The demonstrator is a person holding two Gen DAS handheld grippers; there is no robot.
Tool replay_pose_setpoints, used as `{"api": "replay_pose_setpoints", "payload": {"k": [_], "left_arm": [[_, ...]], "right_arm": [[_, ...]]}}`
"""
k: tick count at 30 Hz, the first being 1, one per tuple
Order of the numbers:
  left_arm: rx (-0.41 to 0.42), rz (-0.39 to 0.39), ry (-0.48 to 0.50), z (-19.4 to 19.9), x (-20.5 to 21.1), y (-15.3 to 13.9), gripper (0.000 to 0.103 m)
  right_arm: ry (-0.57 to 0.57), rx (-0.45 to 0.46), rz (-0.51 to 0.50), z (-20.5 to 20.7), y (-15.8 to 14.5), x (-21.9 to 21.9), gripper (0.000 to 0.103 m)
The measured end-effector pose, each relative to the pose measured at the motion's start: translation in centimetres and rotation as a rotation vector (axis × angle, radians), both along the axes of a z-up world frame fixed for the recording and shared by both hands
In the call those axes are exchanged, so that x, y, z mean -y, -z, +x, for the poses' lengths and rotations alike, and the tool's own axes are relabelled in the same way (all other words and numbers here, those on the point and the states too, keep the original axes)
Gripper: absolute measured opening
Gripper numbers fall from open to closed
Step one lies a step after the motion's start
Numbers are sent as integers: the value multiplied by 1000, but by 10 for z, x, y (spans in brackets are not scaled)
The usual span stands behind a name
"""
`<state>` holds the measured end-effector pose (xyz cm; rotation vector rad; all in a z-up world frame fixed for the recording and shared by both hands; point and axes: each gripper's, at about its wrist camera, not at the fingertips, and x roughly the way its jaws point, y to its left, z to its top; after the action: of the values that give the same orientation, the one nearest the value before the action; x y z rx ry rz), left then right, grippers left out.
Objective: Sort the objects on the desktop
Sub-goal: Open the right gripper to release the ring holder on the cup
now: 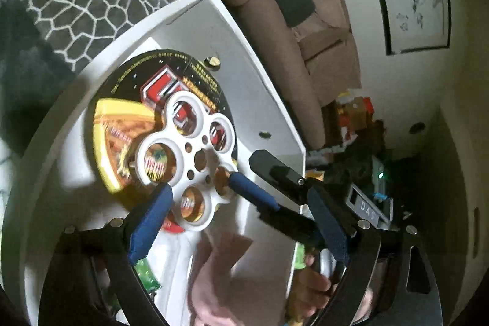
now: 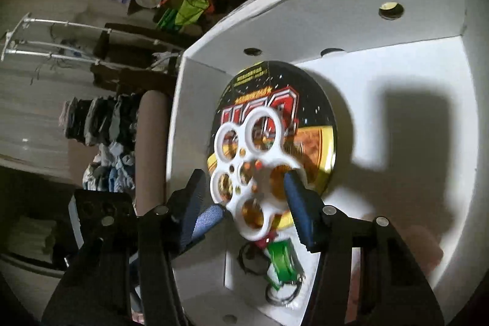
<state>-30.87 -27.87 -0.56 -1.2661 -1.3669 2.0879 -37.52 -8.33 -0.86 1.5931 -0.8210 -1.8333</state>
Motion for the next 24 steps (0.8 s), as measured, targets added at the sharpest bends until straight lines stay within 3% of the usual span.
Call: {"api": "replay_pose_setpoints", "payload": {"k": [4,8,11,14,16,18,24], "left_arm": [[18,-40,-16,-19,5,-3,93],[10,-29,-16,-23,10,-10,93],[-27,-44,-12,-12,7,-23,94],[-53,-26,-30,6,7,-26,95],[-70,15,-63,19,8,-22,98],[-60,33,-67,24,6,-16,98],[-30,-33,-41,26,2,-12,98]], "right_arm": [[31,-6,-35,-13,2,4,52],[18,-35,-100,-15,-7,2,51],[17,-90,-17,-9,-22,-11,51],[32,-53,77,-4,-17,-21,51],[17,1,51,-4,-5,-18,51],[5,-2,32,-4,1,-7,51],[6,-22,50,-6,4,13,51]]}}
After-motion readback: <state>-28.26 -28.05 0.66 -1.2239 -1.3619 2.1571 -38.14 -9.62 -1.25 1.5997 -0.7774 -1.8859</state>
